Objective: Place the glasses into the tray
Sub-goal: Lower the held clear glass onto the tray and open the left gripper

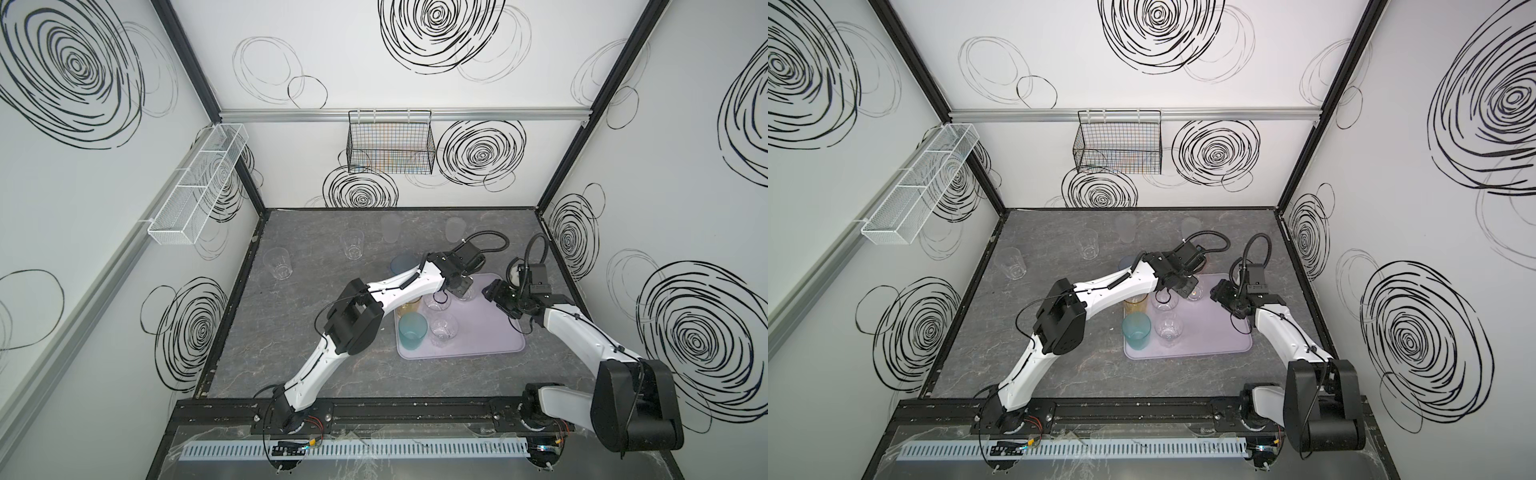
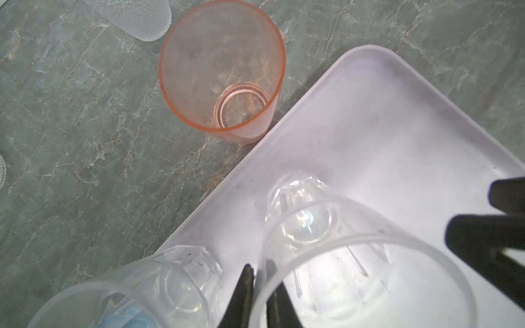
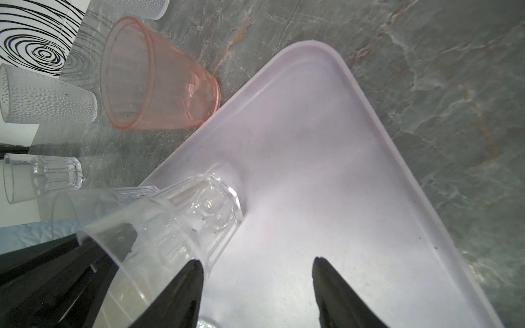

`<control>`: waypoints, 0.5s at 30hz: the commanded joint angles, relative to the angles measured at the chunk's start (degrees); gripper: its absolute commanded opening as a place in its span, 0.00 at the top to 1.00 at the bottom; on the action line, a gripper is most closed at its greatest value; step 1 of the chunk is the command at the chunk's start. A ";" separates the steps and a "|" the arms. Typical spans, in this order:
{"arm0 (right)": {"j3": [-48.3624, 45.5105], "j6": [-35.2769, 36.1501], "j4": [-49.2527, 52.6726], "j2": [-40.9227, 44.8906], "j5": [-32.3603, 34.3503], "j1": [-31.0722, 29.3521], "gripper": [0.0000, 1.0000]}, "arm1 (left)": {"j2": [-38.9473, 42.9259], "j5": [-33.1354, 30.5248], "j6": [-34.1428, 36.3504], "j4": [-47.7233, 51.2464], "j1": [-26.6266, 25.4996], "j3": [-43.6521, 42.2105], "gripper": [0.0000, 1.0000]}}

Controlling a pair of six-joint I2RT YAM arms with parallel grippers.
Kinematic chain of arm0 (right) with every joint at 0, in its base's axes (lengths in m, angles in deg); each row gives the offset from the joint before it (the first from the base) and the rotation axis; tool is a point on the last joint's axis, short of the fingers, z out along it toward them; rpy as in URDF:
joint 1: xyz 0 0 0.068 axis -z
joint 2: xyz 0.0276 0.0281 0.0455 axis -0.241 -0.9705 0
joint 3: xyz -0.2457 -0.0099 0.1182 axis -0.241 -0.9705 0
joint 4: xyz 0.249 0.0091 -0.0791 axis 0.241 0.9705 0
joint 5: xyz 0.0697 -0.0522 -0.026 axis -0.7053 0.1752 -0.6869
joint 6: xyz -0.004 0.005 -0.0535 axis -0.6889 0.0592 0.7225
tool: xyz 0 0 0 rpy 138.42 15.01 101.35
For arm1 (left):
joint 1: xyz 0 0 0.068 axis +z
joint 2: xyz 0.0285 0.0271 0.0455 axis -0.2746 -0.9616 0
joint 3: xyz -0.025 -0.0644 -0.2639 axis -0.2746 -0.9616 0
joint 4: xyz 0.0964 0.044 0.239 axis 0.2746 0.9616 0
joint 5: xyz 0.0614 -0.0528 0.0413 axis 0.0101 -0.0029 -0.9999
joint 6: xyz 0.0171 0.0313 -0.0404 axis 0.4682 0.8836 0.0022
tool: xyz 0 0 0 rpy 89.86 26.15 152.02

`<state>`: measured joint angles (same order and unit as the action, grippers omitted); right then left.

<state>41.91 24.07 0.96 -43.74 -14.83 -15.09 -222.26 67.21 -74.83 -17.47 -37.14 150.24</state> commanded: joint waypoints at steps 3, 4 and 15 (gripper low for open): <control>0.18 0.63 -0.92 -1.60 1.40 -0.52 0.37 | -0.39 0.89 0.17 0.16 0.35 4.08 0.76; 0.22 0.65 -0.93 -1.85 1.45 -0.53 0.38 | -0.40 1.45 -0.07 -0.17 0.29 4.33 0.74; -2.13 -2.46 0.21 2.74 5.08 -5.06 0.50 | 7.21 2.85 -0.72 -4.21 0.87 2.01 0.50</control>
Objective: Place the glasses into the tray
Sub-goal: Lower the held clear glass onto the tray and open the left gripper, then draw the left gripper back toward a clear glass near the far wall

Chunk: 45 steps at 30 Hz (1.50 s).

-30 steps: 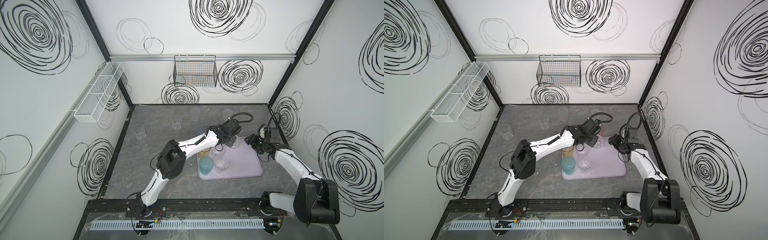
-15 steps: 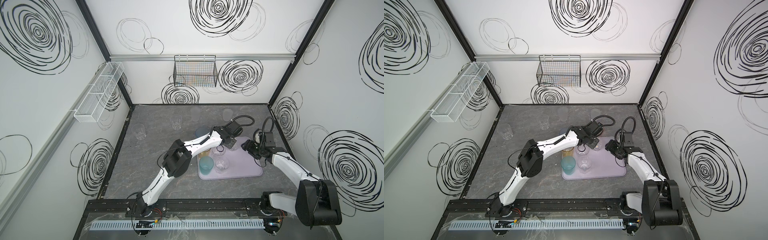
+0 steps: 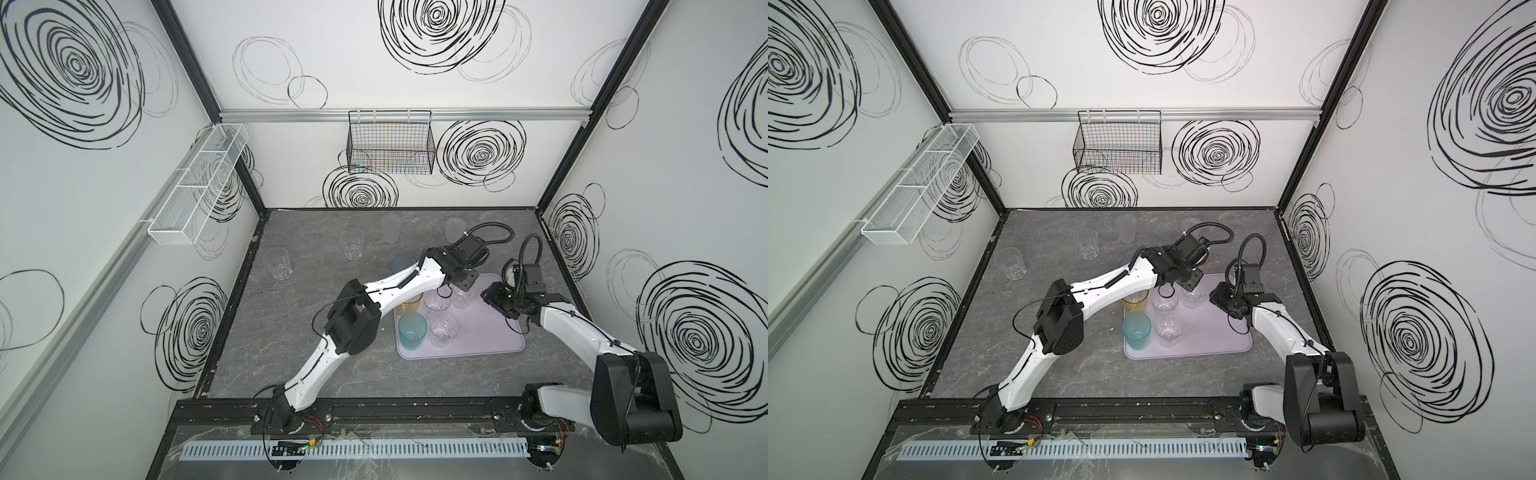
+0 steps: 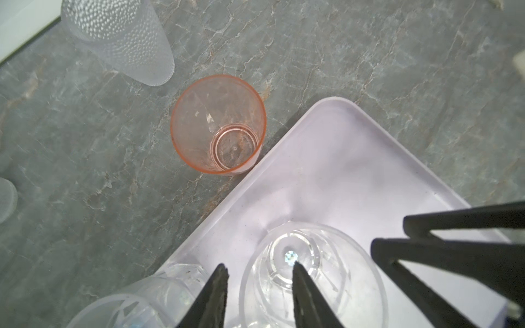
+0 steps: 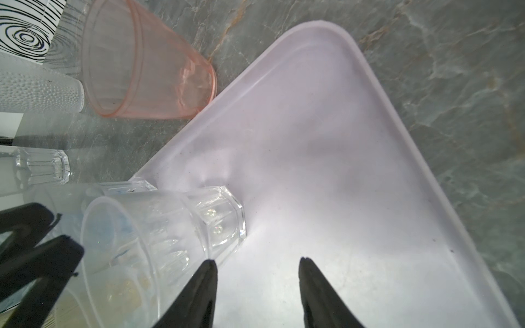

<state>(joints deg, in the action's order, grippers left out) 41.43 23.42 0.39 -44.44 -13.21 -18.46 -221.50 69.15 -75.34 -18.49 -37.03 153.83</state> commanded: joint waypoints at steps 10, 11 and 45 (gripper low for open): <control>-7.38 -5.29 -8.34 6.35 0.10 -7.05 0.64 | 26.71 -1.22 -1.62 -22.41 5.21 -27.74 0.29; -6.96 -5.55 -8.80 5.14 0.11 -7.55 0.66 | 28.62 -2.82 -1.58 -23.98 6.34 -30.44 0.28; -3.70 -0.28 -12.76 -4.02 3.70 -11.44 0.61 | 42.37 2.19 -13.16 -32.37 46.15 -54.71 0.23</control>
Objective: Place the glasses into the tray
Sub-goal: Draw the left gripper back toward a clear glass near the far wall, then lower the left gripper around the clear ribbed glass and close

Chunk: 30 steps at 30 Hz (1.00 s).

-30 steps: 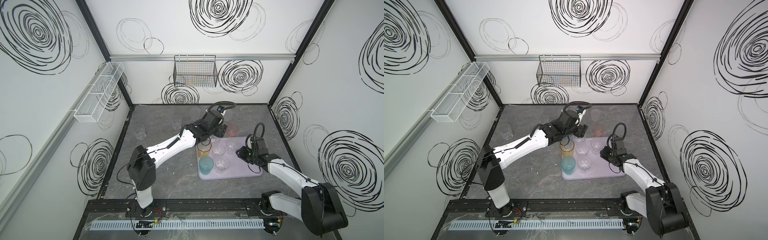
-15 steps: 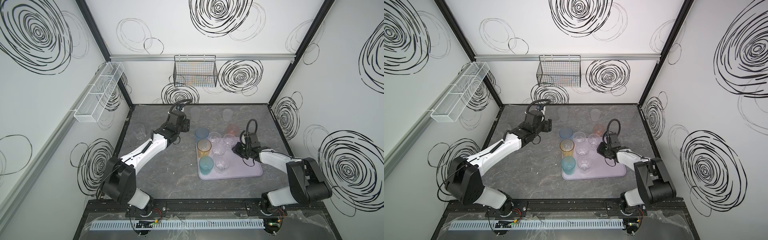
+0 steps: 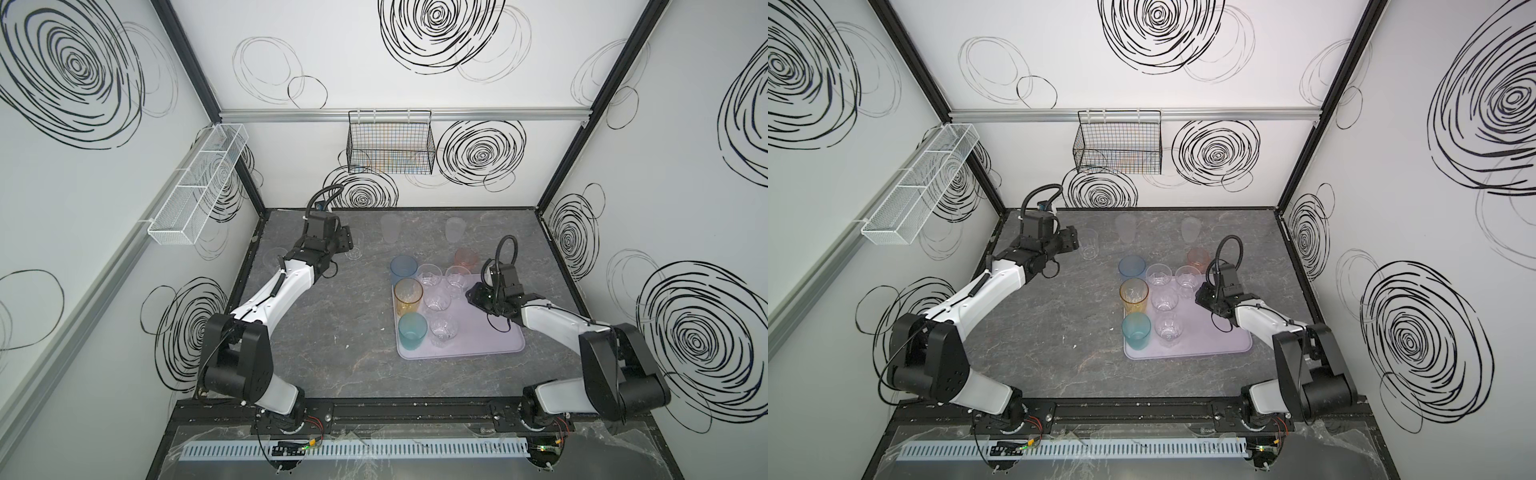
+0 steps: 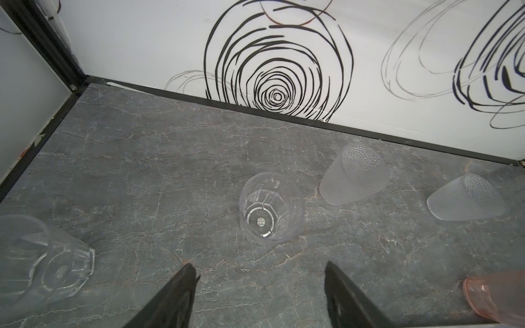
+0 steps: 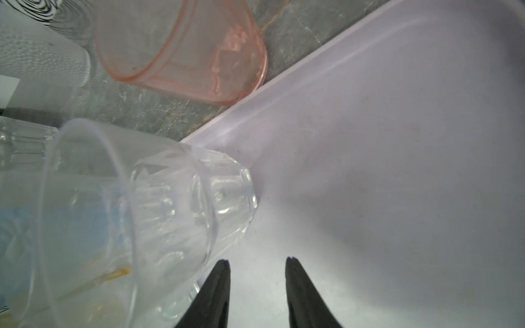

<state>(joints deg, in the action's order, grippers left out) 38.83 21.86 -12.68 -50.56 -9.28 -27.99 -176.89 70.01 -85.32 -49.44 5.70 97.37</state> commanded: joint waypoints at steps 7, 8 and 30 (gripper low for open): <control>0.26 -4.74 -8.24 -0.39 -4.69 -2.72 0.61 | -11.13 7.88 -4.77 -1.33 5.32 7.67 0.22; 0.52 -4.94 -9.06 -0.94 -4.83 -2.79 0.61 | -12.24 8.00 -4.54 -1.18 5.30 8.43 0.22; 2.91 2.56 0.03 0.51 -0.49 -0.91 0.59 | -25.48 7.59 -1.18 -0.74 4.53 15.01 0.39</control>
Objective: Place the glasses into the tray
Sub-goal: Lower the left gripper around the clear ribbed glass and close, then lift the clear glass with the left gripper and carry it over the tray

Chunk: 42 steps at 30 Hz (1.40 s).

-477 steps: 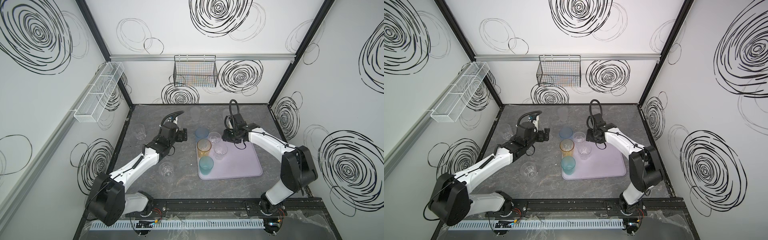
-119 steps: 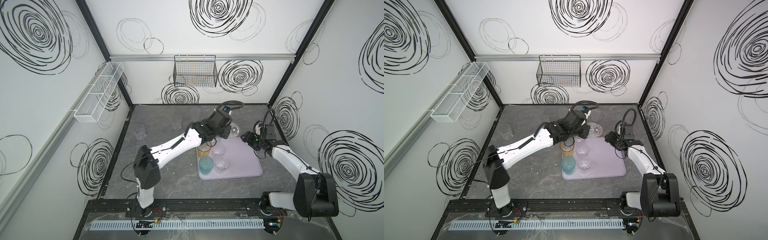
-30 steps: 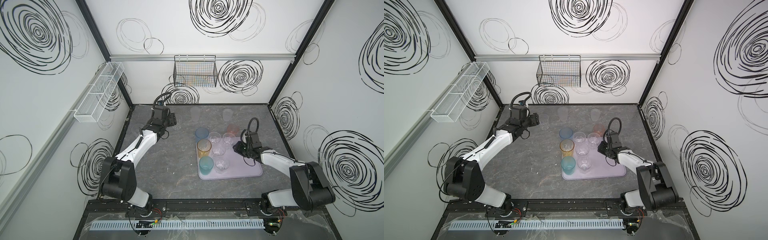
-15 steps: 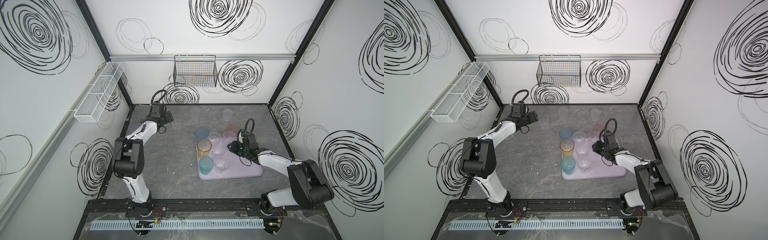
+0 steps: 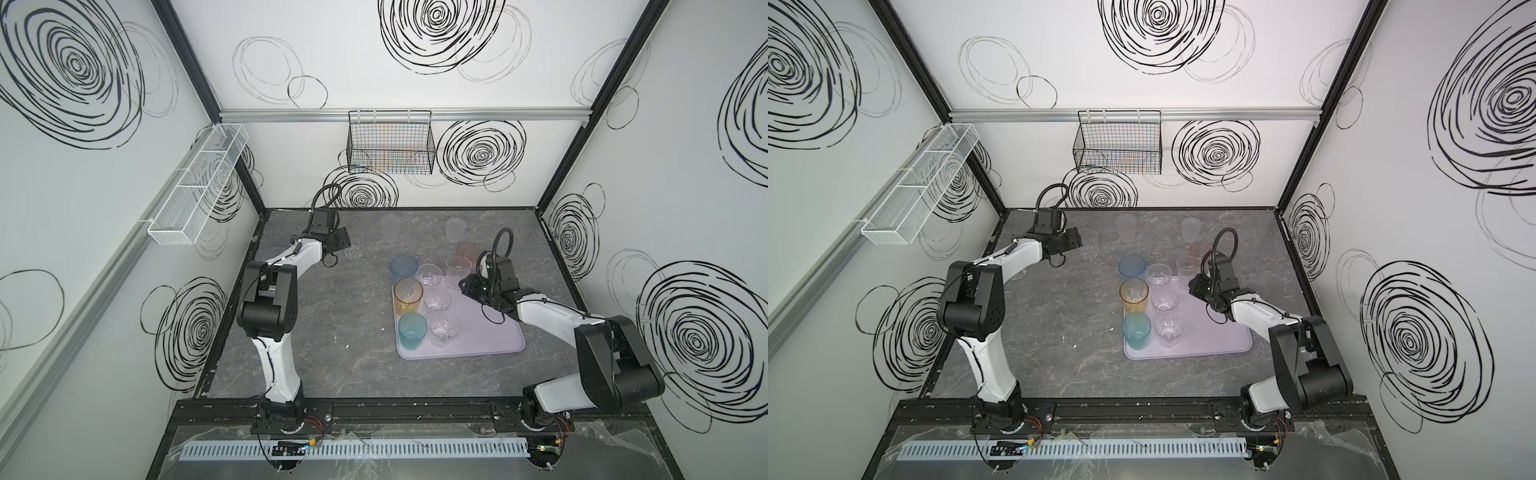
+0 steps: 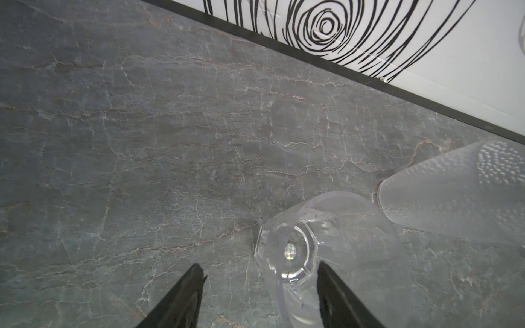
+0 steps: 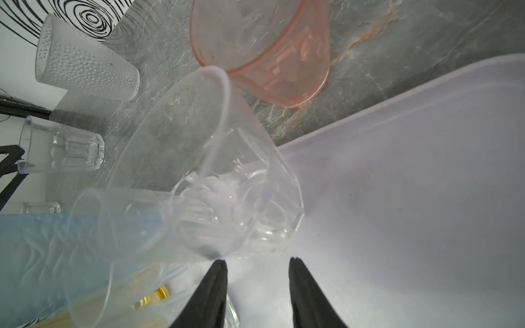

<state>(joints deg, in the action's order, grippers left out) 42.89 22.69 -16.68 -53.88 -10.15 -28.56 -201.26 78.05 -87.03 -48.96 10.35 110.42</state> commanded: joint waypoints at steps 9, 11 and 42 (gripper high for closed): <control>-0.69 -0.14 7.26 9.60 0.83 -0.10 0.56 | -3.57 0.15 0.01 -1.70 -0.30 3.93 0.51; -0.12 -0.40 7.47 9.48 0.92 -0.13 0.56 | -4.43 -0.41 -0.02 -1.80 -0.30 5.11 0.56; 4.36 2.25 13.62 13.38 0.36 6.09 0.56 | 27.81 -4.69 1.57 8.38 -8.77 -1.25 1.00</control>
<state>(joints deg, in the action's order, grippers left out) 46.65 25.43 -4.40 -41.88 -10.24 -22.20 -176.06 76.17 -87.73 -42.73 4.95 106.13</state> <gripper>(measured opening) 0.445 0.069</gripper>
